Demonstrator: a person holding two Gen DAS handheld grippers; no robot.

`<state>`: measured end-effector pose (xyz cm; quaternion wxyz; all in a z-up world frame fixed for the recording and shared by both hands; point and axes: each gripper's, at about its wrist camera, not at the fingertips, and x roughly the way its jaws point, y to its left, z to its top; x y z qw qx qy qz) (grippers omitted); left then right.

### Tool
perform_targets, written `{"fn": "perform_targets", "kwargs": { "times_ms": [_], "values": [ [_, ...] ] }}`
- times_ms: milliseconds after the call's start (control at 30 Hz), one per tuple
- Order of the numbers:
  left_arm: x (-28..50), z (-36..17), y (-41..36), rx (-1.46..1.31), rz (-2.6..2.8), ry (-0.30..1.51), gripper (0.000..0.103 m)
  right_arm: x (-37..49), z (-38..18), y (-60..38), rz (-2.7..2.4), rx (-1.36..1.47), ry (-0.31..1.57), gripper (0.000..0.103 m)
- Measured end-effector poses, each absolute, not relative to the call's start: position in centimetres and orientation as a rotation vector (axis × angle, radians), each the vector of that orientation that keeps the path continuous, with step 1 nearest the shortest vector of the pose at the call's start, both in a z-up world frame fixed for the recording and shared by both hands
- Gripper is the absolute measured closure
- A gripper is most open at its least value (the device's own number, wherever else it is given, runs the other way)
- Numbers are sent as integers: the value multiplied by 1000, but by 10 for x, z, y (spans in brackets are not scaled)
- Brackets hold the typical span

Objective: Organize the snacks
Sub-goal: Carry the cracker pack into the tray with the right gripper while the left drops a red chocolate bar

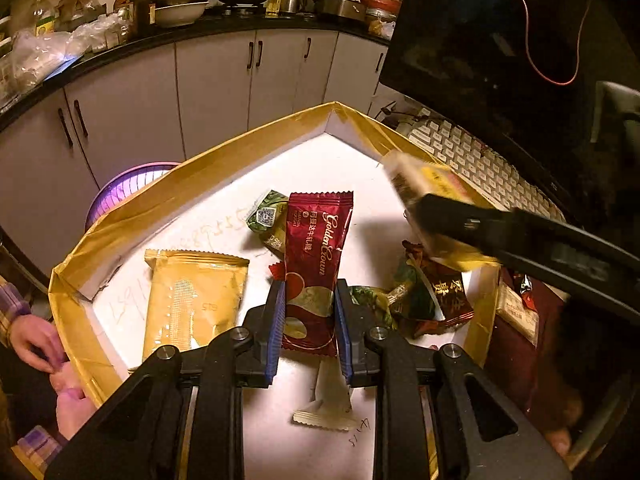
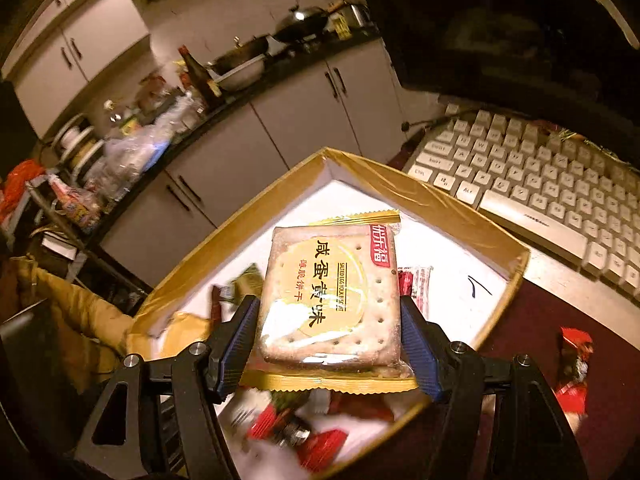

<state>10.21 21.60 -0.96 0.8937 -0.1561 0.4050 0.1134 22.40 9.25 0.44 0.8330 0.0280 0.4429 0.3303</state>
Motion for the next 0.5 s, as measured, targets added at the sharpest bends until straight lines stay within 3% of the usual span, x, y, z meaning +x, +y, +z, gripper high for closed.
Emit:
{"fn": "perform_targets", "kwargs": {
  "times_ms": [333, 433, 500],
  "values": [
    [105, -13, 218, -316, 272, 879, 79, 242, -16, 100, 662, 70, 978, 31],
    [103, -13, 220, -307, 288, 880, 70, 244, -12, 96, 690, 118, 971, 32],
    [101, -11, 221, -319, 290, 861, 55, 243, -6, 91, 693, 150, 953, 30]
  ]
}}
